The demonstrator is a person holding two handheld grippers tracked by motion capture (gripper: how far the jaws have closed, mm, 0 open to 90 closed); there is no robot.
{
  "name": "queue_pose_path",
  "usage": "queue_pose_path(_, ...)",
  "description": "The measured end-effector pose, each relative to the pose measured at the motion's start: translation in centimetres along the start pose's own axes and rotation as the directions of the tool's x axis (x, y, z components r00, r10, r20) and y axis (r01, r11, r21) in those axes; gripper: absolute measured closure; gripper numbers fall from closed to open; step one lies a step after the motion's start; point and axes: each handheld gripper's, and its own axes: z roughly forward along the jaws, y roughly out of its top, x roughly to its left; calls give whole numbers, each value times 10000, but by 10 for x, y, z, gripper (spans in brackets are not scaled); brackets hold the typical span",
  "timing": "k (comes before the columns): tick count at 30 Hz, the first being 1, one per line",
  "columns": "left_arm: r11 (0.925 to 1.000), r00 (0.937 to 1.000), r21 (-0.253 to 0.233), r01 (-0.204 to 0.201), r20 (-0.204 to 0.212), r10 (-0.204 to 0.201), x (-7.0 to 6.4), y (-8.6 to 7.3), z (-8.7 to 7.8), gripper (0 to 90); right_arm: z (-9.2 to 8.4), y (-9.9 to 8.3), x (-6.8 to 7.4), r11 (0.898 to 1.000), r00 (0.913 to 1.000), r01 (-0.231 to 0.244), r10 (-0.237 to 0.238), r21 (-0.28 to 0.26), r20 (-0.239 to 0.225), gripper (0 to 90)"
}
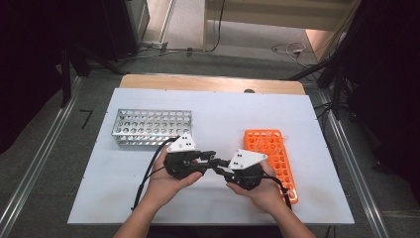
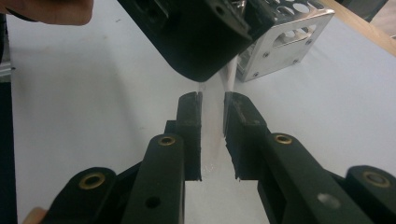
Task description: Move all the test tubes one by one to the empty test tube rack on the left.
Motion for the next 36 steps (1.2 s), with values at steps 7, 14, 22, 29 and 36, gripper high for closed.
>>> queue_pose_path(7, 9996, 10000, 279, 11, -35, -10, 0, -3, 4, 717, 2, -1, 0, 9998, 9999, 143, -144, 138, 55, 743)
queue_pose_path(14, 9985, 9999, 546, 30, -106, -24, 1, -6, 8, 727, 5, -5, 0, 9989, 9997, 209, -213, 426, 72, 743)
queue_pose_path(22, 9971, 9999, 744, 130, -118, -122, 3, -9, 10, 737, 10, -7, 1, 9957, 9989, 425, -439, 818, 147, 743)
queue_pose_path(29, 9959, 9999, 886, 158, -44, -155, 4, -10, 13, 730, 11, -8, 2, 9922, 9971, 697, -723, 1031, 223, 743)
queue_pose_path(36, 9951, 9998, 971, 180, -84, -172, 3, -11, 15, 730, 11, -9, 2, 9907, 9965, 785, -812, 1112, 195, 743)
